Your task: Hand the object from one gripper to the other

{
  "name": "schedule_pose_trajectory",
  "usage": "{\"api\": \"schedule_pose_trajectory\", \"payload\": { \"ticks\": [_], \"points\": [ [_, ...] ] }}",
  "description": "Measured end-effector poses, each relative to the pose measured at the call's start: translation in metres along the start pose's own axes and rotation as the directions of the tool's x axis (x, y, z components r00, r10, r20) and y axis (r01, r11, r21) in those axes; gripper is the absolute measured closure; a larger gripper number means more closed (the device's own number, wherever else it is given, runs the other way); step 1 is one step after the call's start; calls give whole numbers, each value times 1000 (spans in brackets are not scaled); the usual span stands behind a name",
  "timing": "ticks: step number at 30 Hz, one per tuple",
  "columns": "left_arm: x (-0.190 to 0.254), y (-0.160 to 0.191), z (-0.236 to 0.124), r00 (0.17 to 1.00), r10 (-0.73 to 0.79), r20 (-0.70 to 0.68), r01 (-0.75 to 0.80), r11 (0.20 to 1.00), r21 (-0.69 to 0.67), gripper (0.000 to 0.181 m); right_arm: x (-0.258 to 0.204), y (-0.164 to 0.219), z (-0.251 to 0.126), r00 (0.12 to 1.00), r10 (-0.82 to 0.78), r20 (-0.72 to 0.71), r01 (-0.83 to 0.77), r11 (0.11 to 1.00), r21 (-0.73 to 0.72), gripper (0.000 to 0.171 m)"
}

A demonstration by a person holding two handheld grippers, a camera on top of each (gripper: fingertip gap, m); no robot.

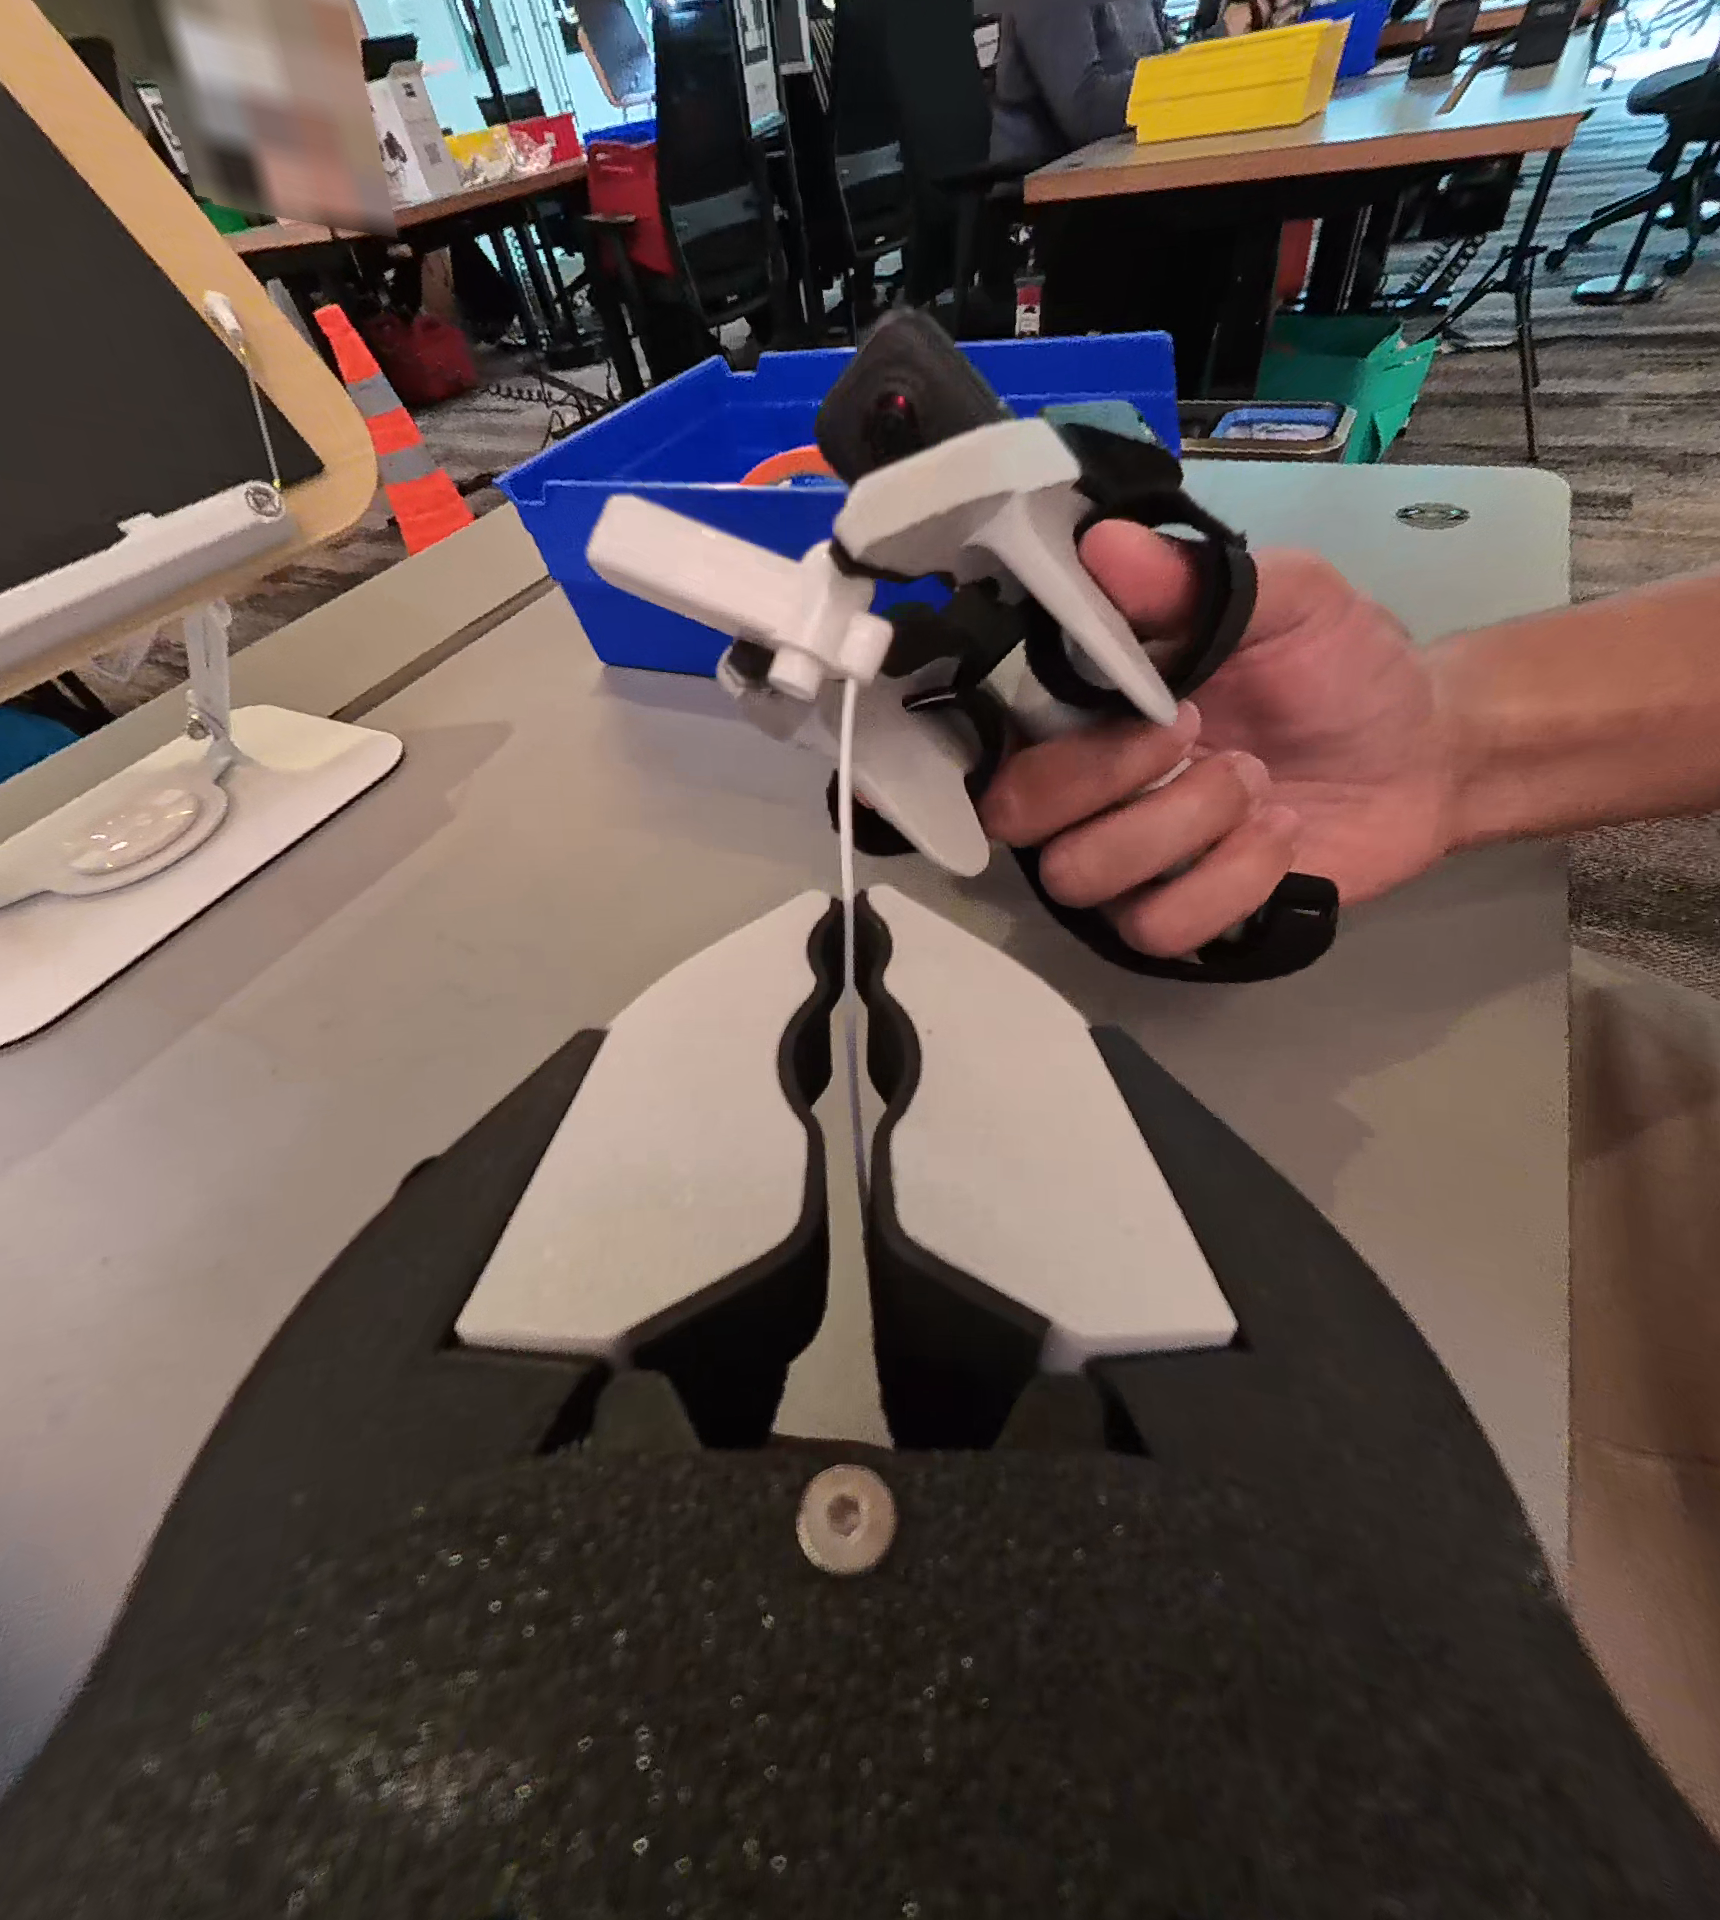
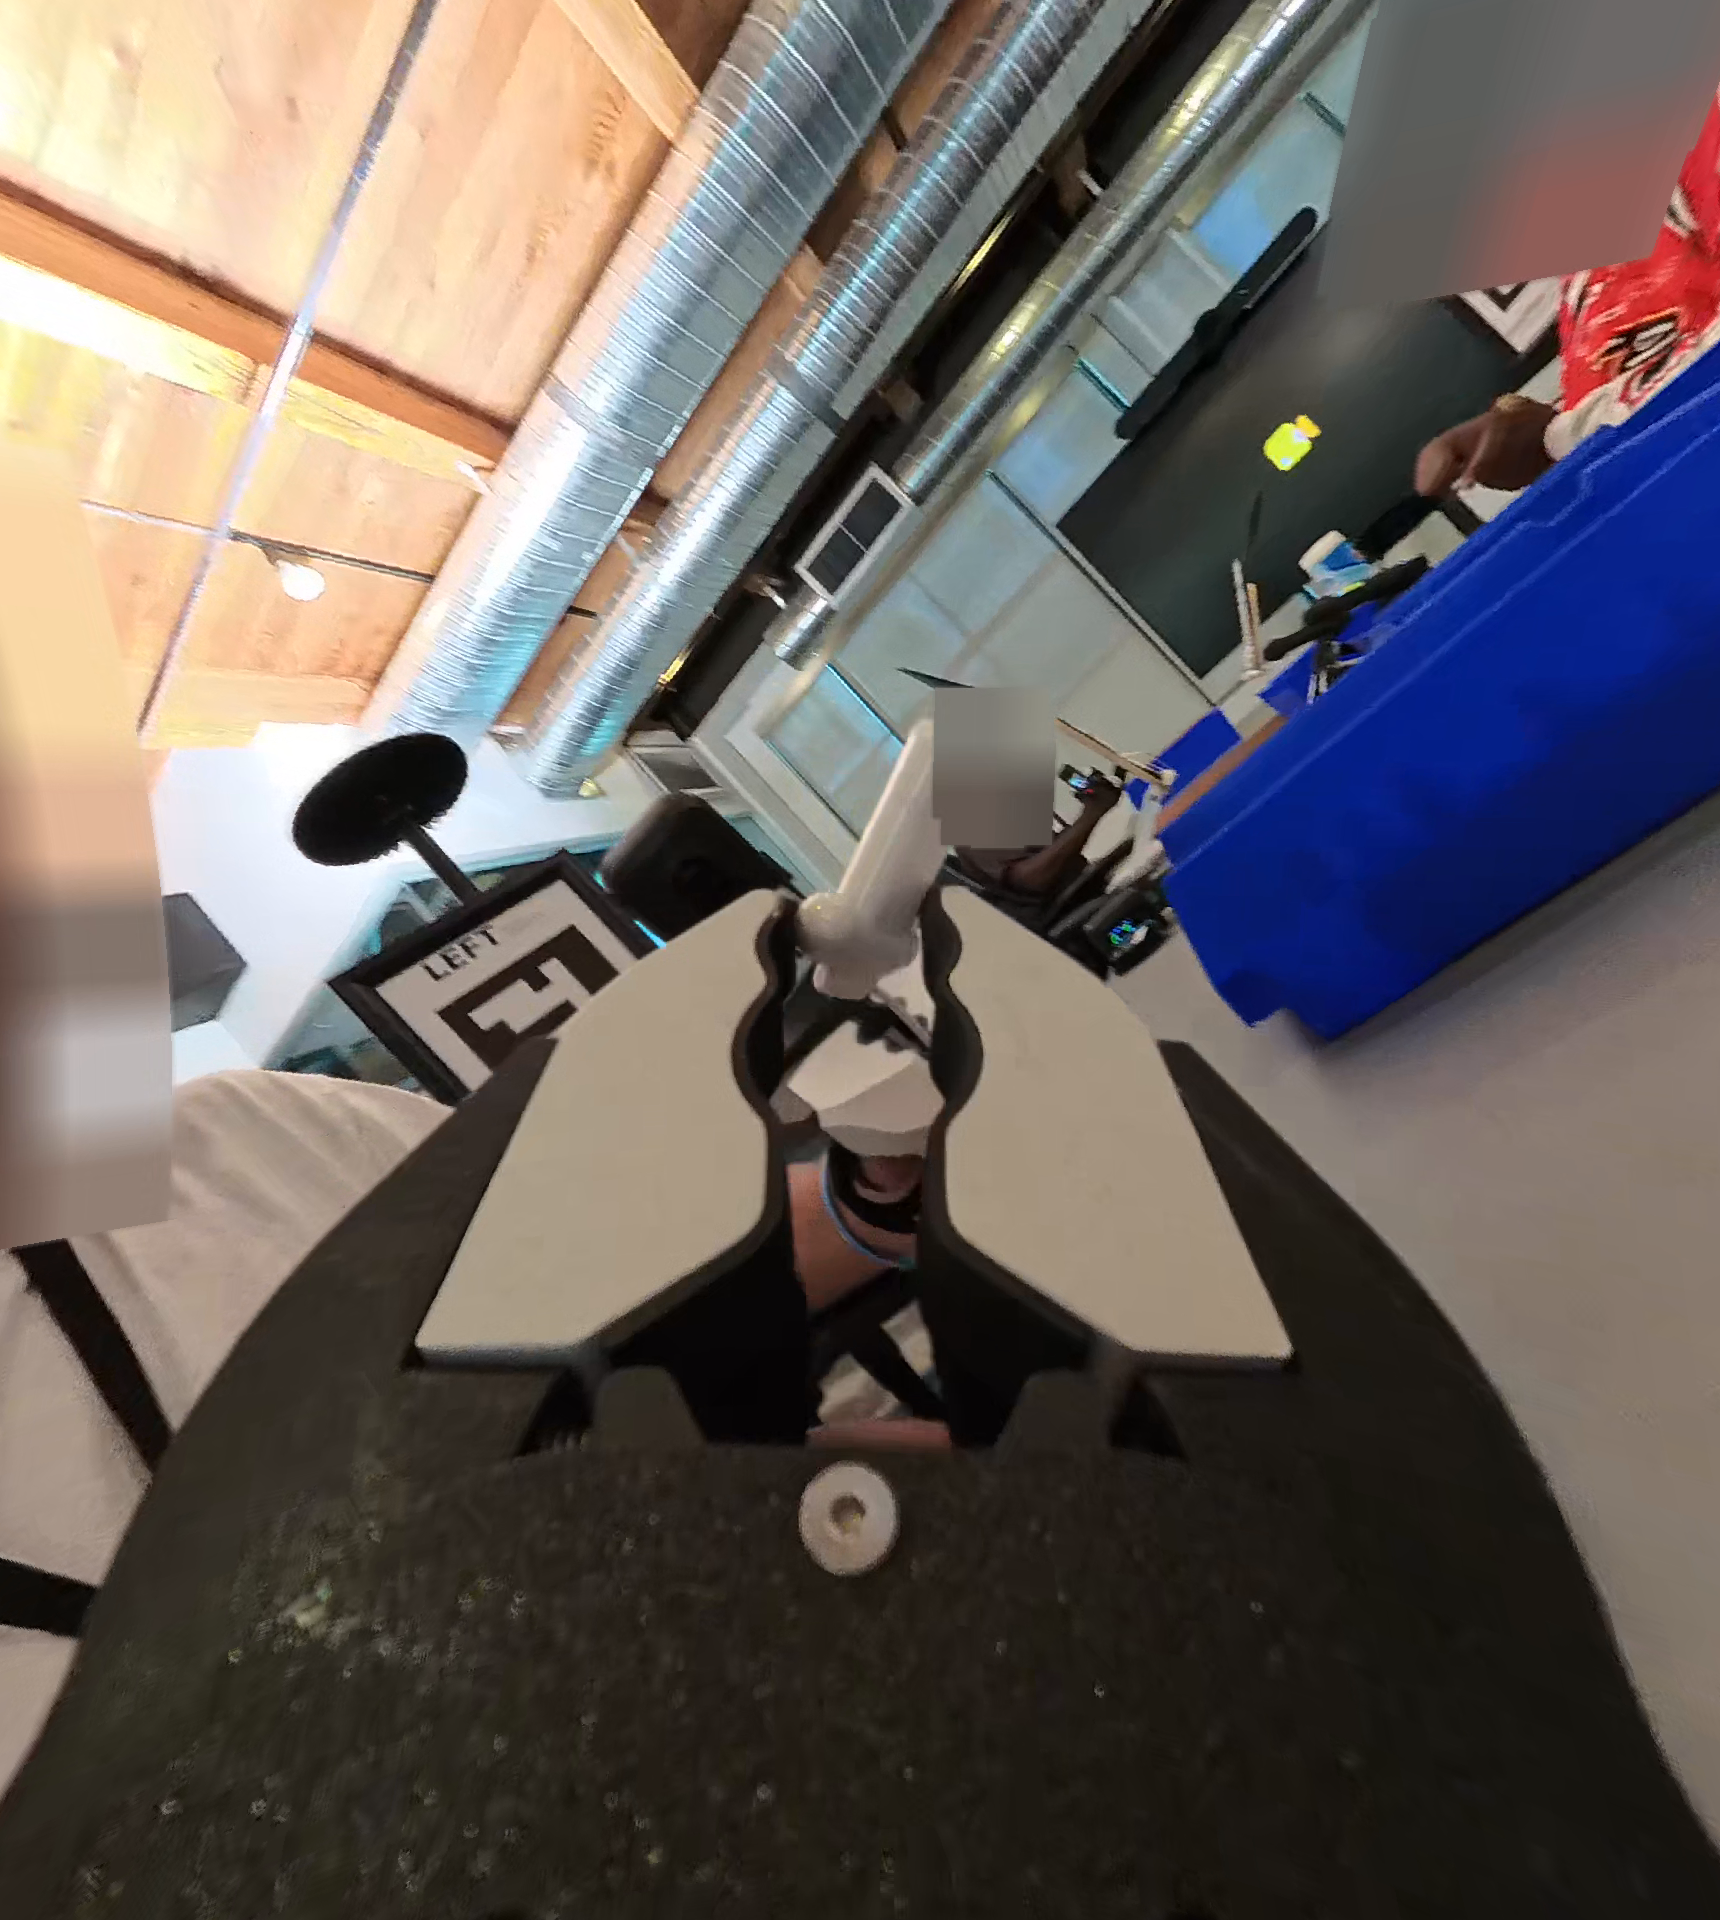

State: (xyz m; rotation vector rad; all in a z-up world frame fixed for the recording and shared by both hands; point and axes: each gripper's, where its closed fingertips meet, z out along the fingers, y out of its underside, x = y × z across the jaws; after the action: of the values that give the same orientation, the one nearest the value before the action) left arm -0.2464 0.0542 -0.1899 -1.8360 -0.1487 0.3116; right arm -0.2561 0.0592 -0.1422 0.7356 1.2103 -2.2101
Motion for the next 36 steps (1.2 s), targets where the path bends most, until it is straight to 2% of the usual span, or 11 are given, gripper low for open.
{"api": "schedule_pose_trajectory", "payload": {
  "ticks": [8,10,15,18,20,22,26,29,32,34,36],
  "points": [
    [-3,8,3,1000,-4,18,5,999,-48,180,12,-1,-5,989,-103,-107,100,994,-37,148],
    [-4,8,2,1000,-19,20,19,999,-46,180,18,-4,-8,975,-151,-164,144,988,-48,136],
    [-16,15,-1,997,-36,63,41,995,-86,180,28,-15,-20,836,-424,-348,390,906,-167,118],
    [-22,23,-1,996,-46,81,56,990,-127,180,38,-19,-29,535,-725,-434,610,687,-395,111],
    [-24,28,-1,996,-60,73,70,986,-151,180,41,-11,-32,281,-896,-344,668,440,-600,116],
    [-25,33,-1,995,-66,73,78,981,-175,180,46,5,-31,119,-976,-184,640,217,-737,117],
    [-27,40,0,995,-65,81,80,975,-207,180,52,24,-26,-61,-998,-32,578,-10,-816,122],
    [-25,44,3,995,-72,73,86,970,-225,180,62,23,-25,-281,-956,83,466,-211,-859,122],
    [-22,46,5,995,-71,63,84,967,-241,180,66,23,-25,-478,-851,218,352,-413,-840,134],
    [-21,49,5,996,-67,65,82,962,-259,180,65,19,-26,-554,-791,261,291,-478,-829,148],
    [-19,50,5,996,-74,57,87,962,-257,180,67,17,-27,-548,-793,264,280,-472,-836,151]
  ]
}}
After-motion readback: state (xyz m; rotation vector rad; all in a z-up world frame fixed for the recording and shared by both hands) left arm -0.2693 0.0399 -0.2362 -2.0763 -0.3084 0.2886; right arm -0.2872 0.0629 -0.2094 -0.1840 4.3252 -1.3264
